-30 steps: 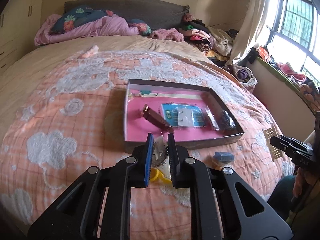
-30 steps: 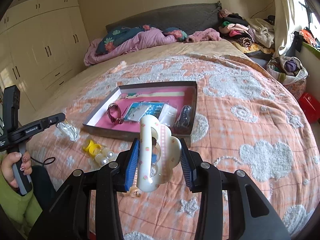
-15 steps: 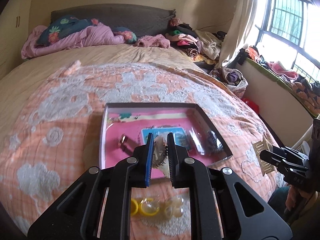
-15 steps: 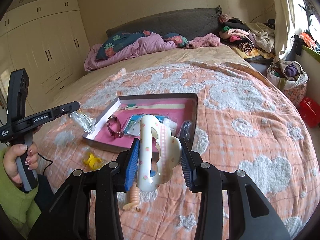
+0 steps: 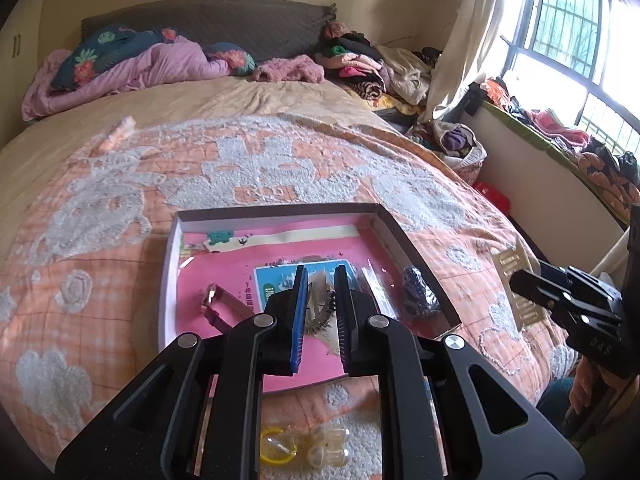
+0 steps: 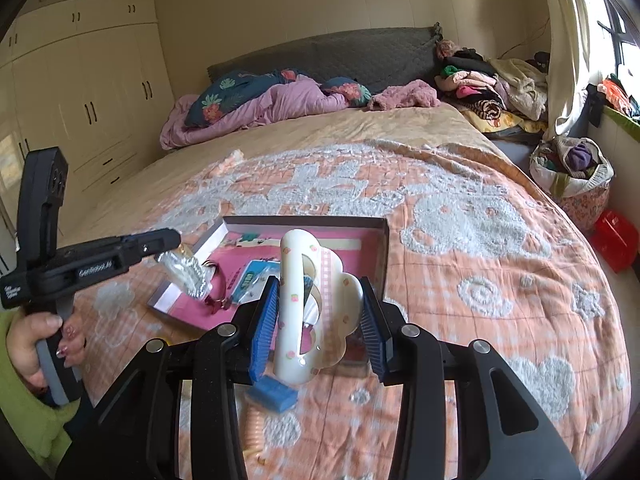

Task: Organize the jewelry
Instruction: 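Release the clear bag with the left tool while the right tool releases the clip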

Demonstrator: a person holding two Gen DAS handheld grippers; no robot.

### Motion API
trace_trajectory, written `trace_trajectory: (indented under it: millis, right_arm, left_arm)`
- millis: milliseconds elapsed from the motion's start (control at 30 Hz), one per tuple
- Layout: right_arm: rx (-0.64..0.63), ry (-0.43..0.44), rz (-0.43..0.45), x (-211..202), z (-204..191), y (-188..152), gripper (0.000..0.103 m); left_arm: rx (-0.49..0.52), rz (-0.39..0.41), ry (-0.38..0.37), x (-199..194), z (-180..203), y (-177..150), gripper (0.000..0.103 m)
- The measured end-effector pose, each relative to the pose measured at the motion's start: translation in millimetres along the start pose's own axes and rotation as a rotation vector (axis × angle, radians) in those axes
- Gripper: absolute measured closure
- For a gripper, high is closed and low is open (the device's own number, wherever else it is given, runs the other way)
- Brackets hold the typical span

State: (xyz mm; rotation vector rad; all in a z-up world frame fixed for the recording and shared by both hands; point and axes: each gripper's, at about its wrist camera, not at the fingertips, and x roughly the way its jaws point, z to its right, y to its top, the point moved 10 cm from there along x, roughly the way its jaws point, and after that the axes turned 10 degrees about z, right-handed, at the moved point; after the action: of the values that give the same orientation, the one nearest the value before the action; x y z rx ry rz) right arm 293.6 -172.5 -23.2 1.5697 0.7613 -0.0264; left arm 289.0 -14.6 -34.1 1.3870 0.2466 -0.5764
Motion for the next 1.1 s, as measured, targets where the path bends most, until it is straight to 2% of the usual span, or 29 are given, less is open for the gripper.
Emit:
trace_trajectory:
  millis: [433, 667, 1000, 1100]
  right_arm:
    - [0.009, -0.001, -0.047, 38, 2, -4, 0.065]
    - [0.013, -0.003, -0.081, 62, 0, -8, 0.065]
    - [0.007, -0.018, -0.142, 96, -1, -22, 0.065]
    - [0.005, -0.019, -0.152, 103, -4, -25, 0.064]
  left_arm:
    - [-0.015, -0.077, -0.025, 29, -2, -23, 0.096]
    - [-0.021, -0.106, -0.004, 41, -13, -30, 0.095]
    - [-0.021, -0.111, 0.039, 45, -32, -31, 0.074]
    - [-0.015, -0.112, 0.057, 45, -38, -30, 0.061]
